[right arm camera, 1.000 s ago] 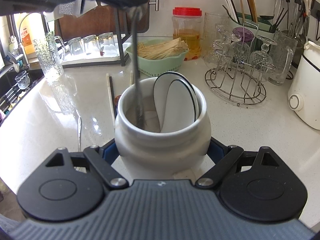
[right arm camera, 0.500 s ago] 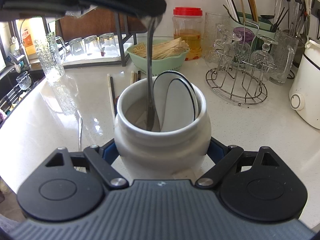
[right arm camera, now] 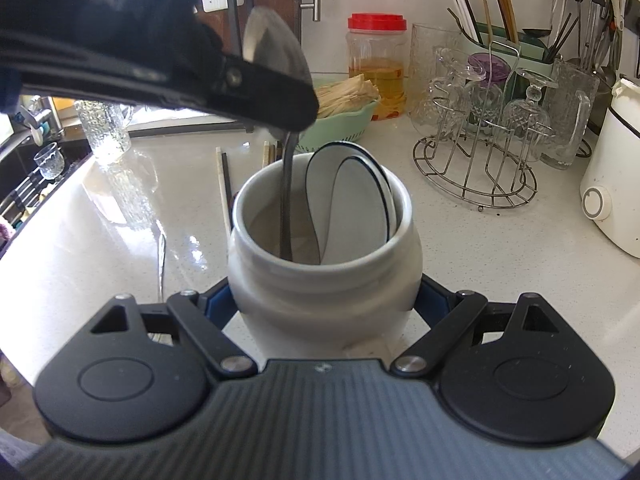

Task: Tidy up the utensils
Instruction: 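Release the metal spoon into the mug and withdraw the left tool, then move the left tool to the metal fork and grasp it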

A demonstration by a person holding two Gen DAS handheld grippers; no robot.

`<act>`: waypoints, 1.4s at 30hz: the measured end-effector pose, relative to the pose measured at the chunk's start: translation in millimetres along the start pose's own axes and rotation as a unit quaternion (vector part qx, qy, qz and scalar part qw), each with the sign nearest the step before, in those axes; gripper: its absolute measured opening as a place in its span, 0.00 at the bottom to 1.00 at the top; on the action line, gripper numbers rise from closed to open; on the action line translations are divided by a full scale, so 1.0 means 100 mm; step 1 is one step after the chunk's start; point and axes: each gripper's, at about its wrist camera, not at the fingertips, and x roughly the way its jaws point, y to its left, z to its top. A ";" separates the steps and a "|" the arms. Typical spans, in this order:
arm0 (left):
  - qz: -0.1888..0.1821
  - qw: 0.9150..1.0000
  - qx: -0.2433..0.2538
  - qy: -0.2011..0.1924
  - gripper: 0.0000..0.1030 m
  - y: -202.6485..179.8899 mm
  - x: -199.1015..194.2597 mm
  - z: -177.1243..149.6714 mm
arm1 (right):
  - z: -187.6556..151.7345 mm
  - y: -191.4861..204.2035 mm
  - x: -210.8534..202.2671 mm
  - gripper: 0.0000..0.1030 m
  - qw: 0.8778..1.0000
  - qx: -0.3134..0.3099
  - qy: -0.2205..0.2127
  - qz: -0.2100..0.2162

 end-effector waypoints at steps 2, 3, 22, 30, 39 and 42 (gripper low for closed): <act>0.002 1.000 -0.003 0.007 0.02 0.01 0.03 0.00 | 0.00 0.00 0.00 0.89 1.000 0.000 0.000 0.000; 0.004 1.000 0.000 0.009 0.02 0.00 0.04 0.00 | 0.00 0.00 0.00 0.89 1.000 0.000 0.000 0.000; 0.000 0.998 -0.036 0.049 0.20 0.04 0.01 0.21 | 0.01 0.02 0.01 0.89 1.000 -0.001 0.005 0.001; 0.025 0.998 -0.057 0.028 0.41 0.15 -0.30 0.25 | 0.05 0.01 0.01 0.89 1.000 -0.003 0.016 0.002; 0.089 0.988 -0.114 0.060 0.41 0.57 -0.55 0.02 | 0.04 0.02 0.02 0.89 1.000 0.007 0.015 -0.008; 0.107 0.982 -0.134 0.083 0.41 0.68 -0.52 -0.10 | 0.05 0.01 0.03 0.89 1.000 0.007 0.015 -0.009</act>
